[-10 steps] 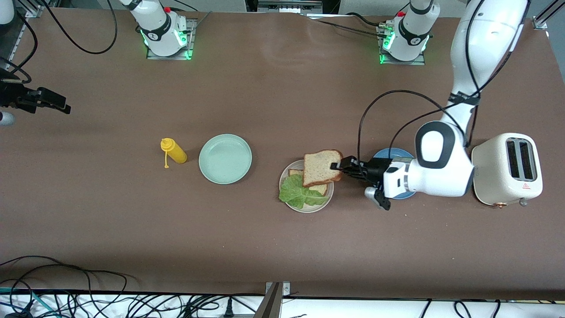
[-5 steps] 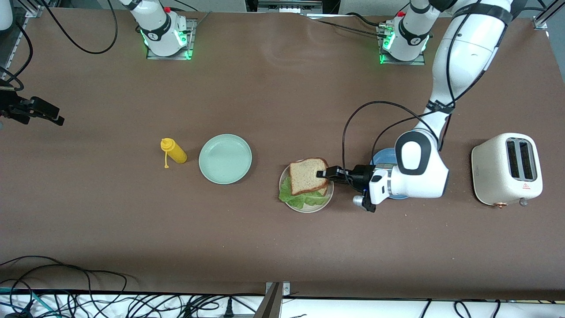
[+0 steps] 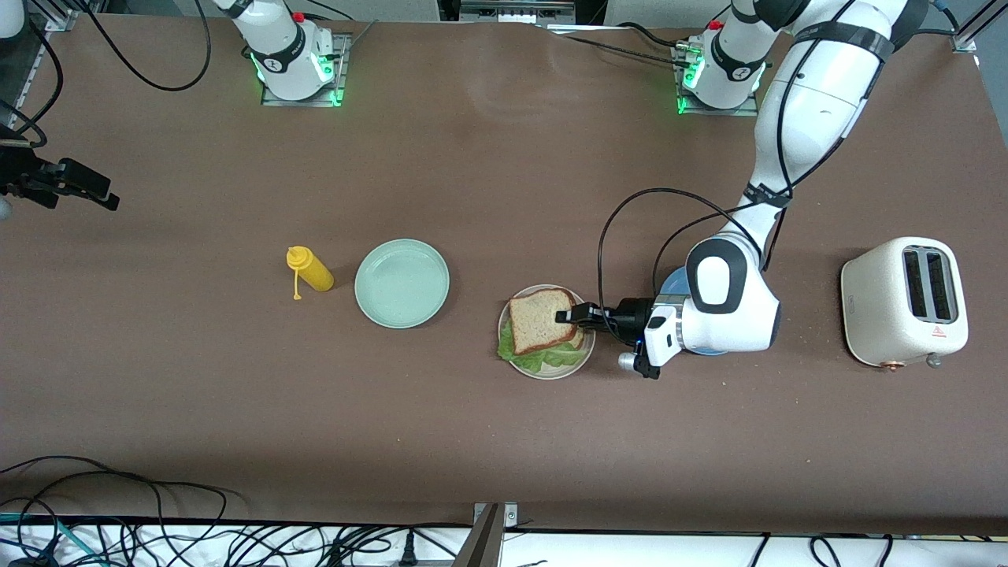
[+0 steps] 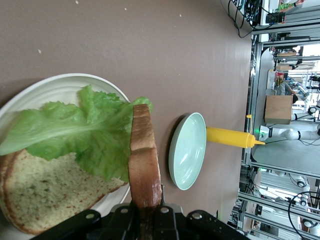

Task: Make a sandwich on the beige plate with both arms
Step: 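Lower the toast slice onto the lettuce and open the left gripper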

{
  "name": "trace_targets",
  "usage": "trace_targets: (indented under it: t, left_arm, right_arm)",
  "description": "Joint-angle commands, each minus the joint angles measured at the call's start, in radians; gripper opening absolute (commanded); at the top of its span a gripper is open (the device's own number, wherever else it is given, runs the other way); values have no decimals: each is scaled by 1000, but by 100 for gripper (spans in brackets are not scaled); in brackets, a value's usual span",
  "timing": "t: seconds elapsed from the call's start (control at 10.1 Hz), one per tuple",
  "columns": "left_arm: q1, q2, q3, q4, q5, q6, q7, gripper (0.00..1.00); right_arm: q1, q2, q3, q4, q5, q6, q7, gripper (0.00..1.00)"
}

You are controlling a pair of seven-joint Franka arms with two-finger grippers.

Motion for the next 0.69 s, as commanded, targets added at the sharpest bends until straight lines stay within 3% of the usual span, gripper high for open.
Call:
trace_targets:
  t: [0.0, 0.2, 0.3, 0.4, 0.59]
  left_arm:
    - [-17, 29, 13, 28, -30, 10, 55, 0]
    - [-17, 45, 15, 28, -28, 10, 73, 2]
    - [-17, 50, 19, 28, -22, 10, 80, 48]
    - [-15, 52, 22, 28, -22, 13, 108, 70]
    - [-15, 50, 22, 28, -22, 36, 122, 85]
  right_arm:
    - [-6, 4, 7, 14, -10, -9, 4, 100]
    - [11, 26, 16, 54, -50, -21, 1, 100]
    - [15, 26, 19, 69, -58, -64, 1, 100]
    - [15, 24, 16, 100, -66, -78, 2, 100]
    - [11, 23, -14, 198, -52, -165, -5, 100]
